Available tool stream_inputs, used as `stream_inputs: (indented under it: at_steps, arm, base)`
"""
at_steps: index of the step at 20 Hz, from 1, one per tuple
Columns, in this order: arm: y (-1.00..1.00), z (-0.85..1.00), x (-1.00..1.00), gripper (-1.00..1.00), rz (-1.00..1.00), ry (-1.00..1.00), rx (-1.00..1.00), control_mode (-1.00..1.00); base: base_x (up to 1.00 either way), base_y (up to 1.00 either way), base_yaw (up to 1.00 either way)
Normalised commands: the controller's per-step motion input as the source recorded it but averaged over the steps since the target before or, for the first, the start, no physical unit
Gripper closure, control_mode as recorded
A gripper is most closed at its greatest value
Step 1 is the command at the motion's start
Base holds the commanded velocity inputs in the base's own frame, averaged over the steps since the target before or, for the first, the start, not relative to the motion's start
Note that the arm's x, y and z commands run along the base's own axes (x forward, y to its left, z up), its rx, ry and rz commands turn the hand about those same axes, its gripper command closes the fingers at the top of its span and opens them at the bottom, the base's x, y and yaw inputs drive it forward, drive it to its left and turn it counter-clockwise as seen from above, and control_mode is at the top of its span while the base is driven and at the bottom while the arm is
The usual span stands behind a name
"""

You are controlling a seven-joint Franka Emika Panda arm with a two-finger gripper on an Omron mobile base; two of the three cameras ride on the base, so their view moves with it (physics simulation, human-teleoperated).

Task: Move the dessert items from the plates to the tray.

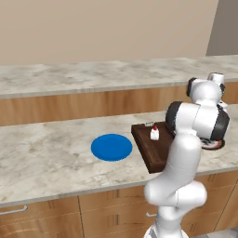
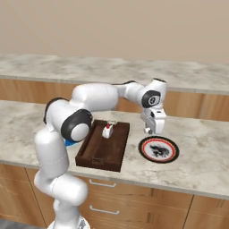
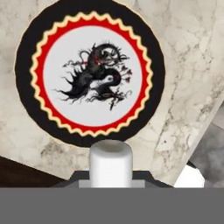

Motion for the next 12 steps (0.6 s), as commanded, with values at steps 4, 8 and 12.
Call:
stream_inputs:
  at_steps: [4,8,12]
  arm:
    - [0.70,0.00,-0.69,1.00,0.03,-0.02,-0.05,-1.00]
    - [0.75,0.03,-0.69,1.00,0.01,0.00,-0.03,-1.00]
    - [0.80,0.09,-0.56,1.00,0.00,0.00,-0.02,-1.00]
  base:
    - [0.00,0.00,0.00]
    - [0.00,0.00,0.00]
    - [0.00,0.00,0.00]
